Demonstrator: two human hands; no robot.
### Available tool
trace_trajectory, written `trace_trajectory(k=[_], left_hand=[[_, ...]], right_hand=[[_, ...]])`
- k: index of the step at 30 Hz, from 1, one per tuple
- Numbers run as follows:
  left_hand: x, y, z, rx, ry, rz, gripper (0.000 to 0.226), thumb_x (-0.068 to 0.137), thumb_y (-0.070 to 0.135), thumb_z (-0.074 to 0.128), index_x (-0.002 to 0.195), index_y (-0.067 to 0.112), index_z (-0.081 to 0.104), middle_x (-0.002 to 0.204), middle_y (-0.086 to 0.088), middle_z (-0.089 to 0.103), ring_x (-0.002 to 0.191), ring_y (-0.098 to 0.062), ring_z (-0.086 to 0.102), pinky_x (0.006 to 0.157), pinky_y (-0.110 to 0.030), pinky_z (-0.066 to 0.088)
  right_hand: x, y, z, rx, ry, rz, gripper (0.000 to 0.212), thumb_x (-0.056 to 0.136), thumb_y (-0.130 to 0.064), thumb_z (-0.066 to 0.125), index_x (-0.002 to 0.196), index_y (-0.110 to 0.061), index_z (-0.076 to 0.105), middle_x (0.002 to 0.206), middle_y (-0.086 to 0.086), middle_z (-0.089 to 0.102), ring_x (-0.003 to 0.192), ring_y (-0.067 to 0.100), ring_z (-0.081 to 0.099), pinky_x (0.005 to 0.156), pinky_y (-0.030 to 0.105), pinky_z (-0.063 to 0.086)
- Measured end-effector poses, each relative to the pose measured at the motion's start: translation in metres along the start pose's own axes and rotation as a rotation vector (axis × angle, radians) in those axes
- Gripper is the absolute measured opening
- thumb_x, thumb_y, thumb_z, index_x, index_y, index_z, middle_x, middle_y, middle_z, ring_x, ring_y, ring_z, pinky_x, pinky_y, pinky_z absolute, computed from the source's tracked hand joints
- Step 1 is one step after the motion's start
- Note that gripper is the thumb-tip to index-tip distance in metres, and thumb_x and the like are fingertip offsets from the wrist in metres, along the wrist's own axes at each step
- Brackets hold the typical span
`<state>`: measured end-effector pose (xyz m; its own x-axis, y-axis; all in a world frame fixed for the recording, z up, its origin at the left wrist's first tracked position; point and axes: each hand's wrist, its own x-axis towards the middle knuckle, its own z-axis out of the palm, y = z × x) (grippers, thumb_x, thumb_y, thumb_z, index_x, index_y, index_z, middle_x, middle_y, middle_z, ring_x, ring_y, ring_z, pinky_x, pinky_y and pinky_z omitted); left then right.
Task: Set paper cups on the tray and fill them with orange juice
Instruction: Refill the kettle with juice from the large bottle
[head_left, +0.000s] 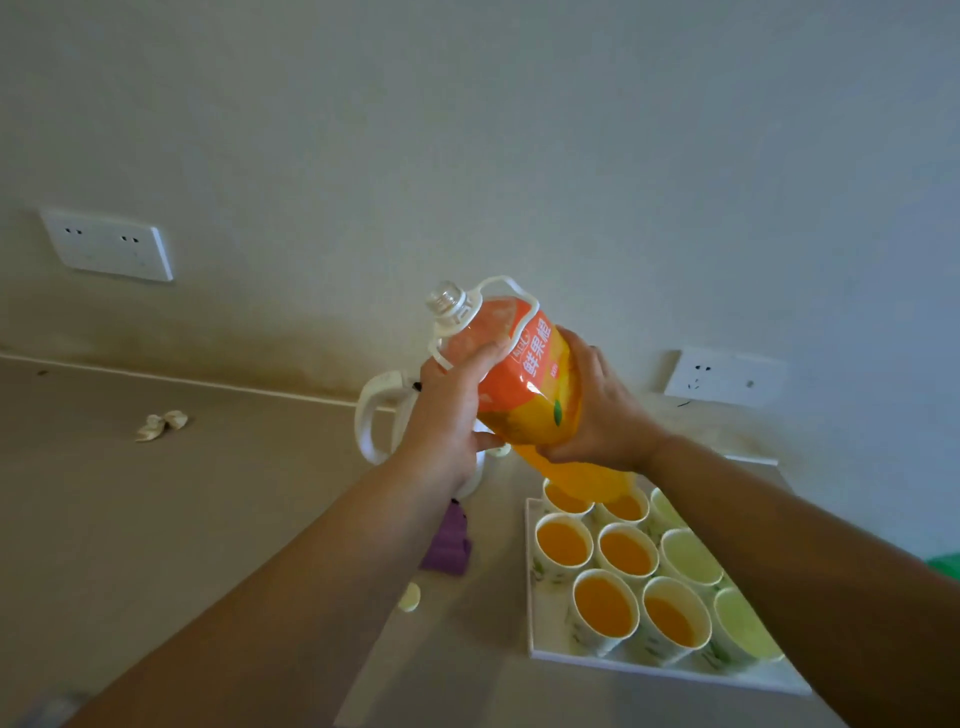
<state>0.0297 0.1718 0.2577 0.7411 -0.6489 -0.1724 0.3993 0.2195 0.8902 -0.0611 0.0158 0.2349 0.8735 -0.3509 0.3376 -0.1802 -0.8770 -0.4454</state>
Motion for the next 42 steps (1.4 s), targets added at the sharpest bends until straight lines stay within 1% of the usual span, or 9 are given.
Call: trace_trajectory(k=[3, 5, 10, 12, 16, 22, 28, 33, 42], left_hand=[[0.009, -0.017, 0.025, -0.018, -0.04, -0.042, 0.09, 0.059, 0.055, 0.078, 0.137, 0.03, 0.042, 0.129, -0.002, 0.057, 0.114, -0.028, 0.057, 0.082, -0.054, 0.055], [0.012, -0.03, 0.04, -0.048, -0.072, -0.058, 0.077, 0.073, 0.054, 0.072, 0.139, 0.031, 0.04, 0.129, -0.002, 0.056, 0.115, -0.027, 0.056, 0.086, -0.055, 0.053], [0.019, -0.051, 0.068, -0.176, -0.081, -0.069, 0.049, 0.085, 0.047, 0.061, 0.128, 0.033, 0.041, 0.113, 0.002, 0.058, 0.099, -0.019, 0.057, 0.079, -0.05, 0.054], [0.025, -0.057, 0.075, -0.217, -0.051, -0.1, 0.054, 0.083, 0.05, 0.062, 0.129, 0.032, 0.039, 0.116, 0.001, 0.056, 0.1, -0.023, 0.056, 0.085, -0.055, 0.049], [0.042, -0.068, 0.078, -0.238, 0.007, -0.099, 0.068, 0.082, 0.052, 0.063, 0.14, 0.031, 0.034, 0.13, -0.003, 0.05, 0.113, -0.028, 0.05, 0.082, -0.054, 0.05], [0.071, -0.075, 0.07, -0.272, 0.043, -0.141, 0.048, 0.091, 0.045, 0.057, 0.131, 0.028, 0.037, 0.105, 0.002, 0.055, 0.108, -0.029, 0.049, 0.095, -0.062, 0.041], [0.093, -0.075, 0.06, -0.259, 0.059, -0.18, 0.06, 0.09, 0.044, 0.059, 0.142, 0.025, 0.034, 0.119, -0.005, 0.051, 0.127, -0.038, 0.044, 0.1, -0.064, 0.037], [0.109, -0.08, 0.054, -0.29, 0.055, -0.192, 0.059, 0.09, 0.044, 0.06, 0.141, 0.025, 0.035, 0.126, -0.008, 0.051, 0.125, -0.038, 0.046, 0.1, -0.066, 0.037], [0.122, -0.09, 0.045, -0.369, 0.04, -0.222, 0.042, 0.091, 0.042, 0.058, 0.126, 0.026, 0.041, 0.107, -0.006, 0.055, 0.111, -0.035, 0.048, 0.099, -0.067, 0.037]], right_hand=[[0.003, 0.03, -0.022, -0.063, -0.071, -0.013, 0.126, 0.052, -0.033, 0.091, 0.149, -0.02, 0.011, 0.138, 0.008, 0.036, 0.126, 0.026, 0.04, 0.099, 0.044, 0.045], [0.007, 0.05, -0.033, -0.108, -0.115, -0.025, 0.126, 0.053, -0.035, 0.091, 0.149, -0.021, 0.011, 0.137, 0.009, 0.037, 0.126, 0.027, 0.041, 0.099, 0.044, 0.045], [0.018, 0.086, -0.048, -0.195, -0.231, -0.06, 0.127, 0.053, -0.042, 0.089, 0.149, -0.026, 0.008, 0.141, 0.009, 0.034, 0.127, 0.028, 0.039, 0.097, 0.045, 0.046], [0.023, 0.095, -0.049, -0.217, -0.269, -0.072, 0.126, 0.054, -0.043, 0.089, 0.149, -0.026, 0.008, 0.142, 0.009, 0.033, 0.128, 0.029, 0.039, 0.097, 0.046, 0.047], [0.034, 0.109, -0.045, -0.234, -0.317, -0.069, 0.126, 0.054, -0.043, 0.089, 0.149, -0.026, 0.007, 0.142, 0.009, 0.033, 0.128, 0.03, 0.039, 0.098, 0.046, 0.046], [0.053, 0.119, -0.032, -0.269, -0.366, -0.052, 0.127, 0.055, -0.045, 0.088, 0.149, -0.027, 0.005, 0.141, 0.008, 0.033, 0.128, 0.029, 0.039, 0.097, 0.045, 0.047], [0.069, 0.124, -0.021, -0.323, -0.41, -0.014, 0.128, 0.056, -0.048, 0.087, 0.149, -0.03, 0.002, 0.143, 0.006, 0.031, 0.129, 0.028, 0.037, 0.097, 0.044, 0.045], [0.081, 0.127, -0.018, -0.353, -0.446, 0.006, 0.128, 0.057, -0.048, 0.086, 0.149, -0.032, -0.001, 0.143, 0.005, 0.03, 0.129, 0.028, 0.037, 0.098, 0.044, 0.046], [0.088, 0.122, -0.015, -0.402, -0.505, 0.01, 0.128, 0.057, -0.047, 0.086, 0.149, -0.031, -0.001, 0.143, 0.006, 0.03, 0.129, 0.028, 0.037, 0.1, 0.044, 0.044]])
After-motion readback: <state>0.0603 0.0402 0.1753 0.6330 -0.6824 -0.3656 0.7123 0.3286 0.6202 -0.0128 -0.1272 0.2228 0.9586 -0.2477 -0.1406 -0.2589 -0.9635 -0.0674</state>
